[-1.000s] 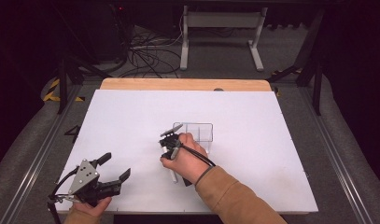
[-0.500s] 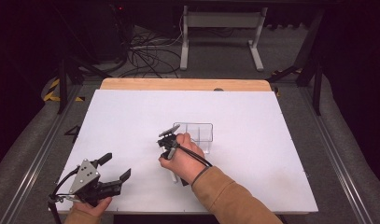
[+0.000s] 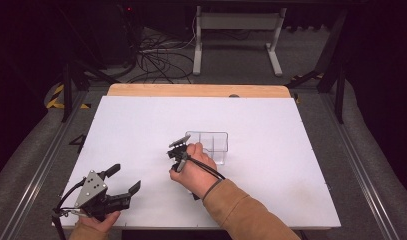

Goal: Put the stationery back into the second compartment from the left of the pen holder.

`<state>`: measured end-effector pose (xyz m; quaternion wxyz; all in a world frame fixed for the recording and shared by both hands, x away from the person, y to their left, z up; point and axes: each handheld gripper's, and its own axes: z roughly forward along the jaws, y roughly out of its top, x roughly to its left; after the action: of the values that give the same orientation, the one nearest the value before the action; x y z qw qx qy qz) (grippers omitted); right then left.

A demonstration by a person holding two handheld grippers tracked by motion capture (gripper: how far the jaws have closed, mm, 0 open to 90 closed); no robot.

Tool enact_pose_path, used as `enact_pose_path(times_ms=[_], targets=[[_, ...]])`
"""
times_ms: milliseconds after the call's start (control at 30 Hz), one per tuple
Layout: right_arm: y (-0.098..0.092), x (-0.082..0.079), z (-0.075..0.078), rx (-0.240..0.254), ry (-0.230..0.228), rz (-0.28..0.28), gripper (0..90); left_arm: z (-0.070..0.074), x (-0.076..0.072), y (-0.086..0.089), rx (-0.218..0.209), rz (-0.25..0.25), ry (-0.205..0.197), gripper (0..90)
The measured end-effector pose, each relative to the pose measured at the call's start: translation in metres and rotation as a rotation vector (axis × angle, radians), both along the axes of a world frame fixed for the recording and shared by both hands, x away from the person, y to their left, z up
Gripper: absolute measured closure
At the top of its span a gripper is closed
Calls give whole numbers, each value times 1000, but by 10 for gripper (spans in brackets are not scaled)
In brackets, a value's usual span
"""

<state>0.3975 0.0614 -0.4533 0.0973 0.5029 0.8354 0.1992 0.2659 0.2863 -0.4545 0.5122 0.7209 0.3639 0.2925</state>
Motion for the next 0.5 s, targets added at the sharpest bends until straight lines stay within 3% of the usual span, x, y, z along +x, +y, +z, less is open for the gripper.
enact_pose_path(times_ms=[133, 333, 500], targets=[[-1, 1, 0, 3, 2, 9, 792, 0, 0, 0, 2, 0, 1, 155], [-5, 1, 3, 59, 21, 8, 793, 0, 1, 1, 0, 2, -3, 154], [-11, -4, 15, 111, -32, 44, 792, 0, 1, 1, 1, 3, -3, 155]])
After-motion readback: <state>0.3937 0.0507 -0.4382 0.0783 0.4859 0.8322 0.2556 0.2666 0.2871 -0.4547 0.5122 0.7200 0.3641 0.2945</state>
